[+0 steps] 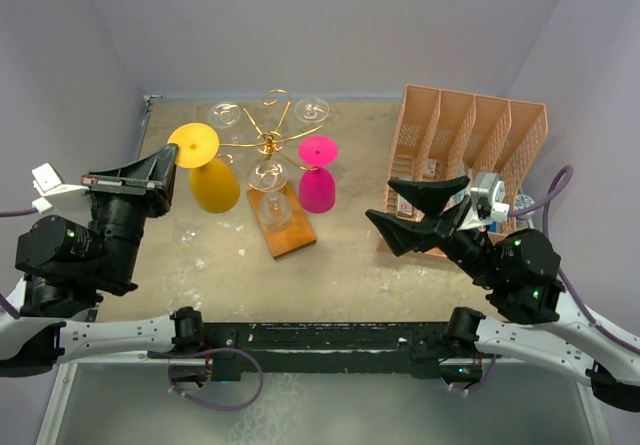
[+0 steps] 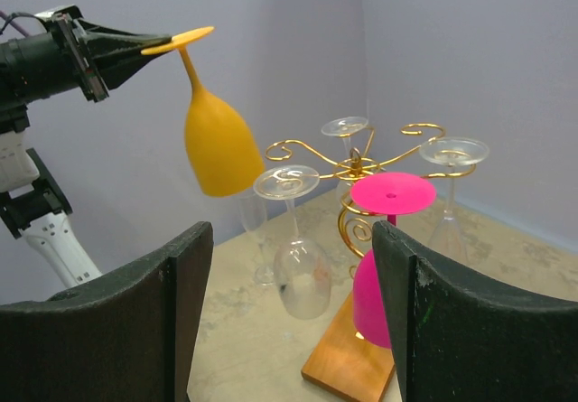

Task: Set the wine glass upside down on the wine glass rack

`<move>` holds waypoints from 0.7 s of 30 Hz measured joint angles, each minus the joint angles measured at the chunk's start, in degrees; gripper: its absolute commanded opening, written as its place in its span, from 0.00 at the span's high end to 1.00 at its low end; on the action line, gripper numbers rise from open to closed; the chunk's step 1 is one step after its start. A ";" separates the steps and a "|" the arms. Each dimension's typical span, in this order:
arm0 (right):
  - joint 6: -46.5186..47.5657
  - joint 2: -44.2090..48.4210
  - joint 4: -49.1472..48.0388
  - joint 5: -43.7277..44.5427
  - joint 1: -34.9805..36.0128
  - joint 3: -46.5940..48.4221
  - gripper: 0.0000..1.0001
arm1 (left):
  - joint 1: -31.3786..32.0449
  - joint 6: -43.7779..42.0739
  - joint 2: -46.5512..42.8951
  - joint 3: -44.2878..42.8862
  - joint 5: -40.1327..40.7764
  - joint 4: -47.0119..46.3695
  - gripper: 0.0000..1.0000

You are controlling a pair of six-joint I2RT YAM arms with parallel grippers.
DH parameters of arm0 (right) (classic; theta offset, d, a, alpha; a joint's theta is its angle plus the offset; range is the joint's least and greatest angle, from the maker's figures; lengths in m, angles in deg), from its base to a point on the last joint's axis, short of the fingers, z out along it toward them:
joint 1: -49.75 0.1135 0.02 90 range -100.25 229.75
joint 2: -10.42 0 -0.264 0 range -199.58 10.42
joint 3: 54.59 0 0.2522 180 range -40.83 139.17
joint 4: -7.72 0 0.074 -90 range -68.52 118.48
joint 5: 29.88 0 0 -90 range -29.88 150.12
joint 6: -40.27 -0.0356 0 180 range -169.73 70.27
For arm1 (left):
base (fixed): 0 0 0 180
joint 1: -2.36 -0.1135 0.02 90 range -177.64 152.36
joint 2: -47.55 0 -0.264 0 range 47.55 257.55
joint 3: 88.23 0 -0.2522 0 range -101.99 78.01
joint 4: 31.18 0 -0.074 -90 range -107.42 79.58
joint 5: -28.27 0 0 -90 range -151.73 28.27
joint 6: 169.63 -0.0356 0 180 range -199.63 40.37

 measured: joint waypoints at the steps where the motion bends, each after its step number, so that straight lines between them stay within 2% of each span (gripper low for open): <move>1: -0.02 0.00 0.00 0.13 0.00 0.00 0.27 | 0.00 0.39 -0.50 0.66 0.76 0.81 1.00; 12: -0.92 -0.02 0.00 1.27 0.00 -0.83 0.27 | 0.00 4.09 -1.64 9.42 6.56 5.14 1.00; 21: -2.27 0.28 -0.02 1.31 0.00 -1.03 0.27 | 0.00 3.67 2.75 13.05 11.65 -0.02 1.00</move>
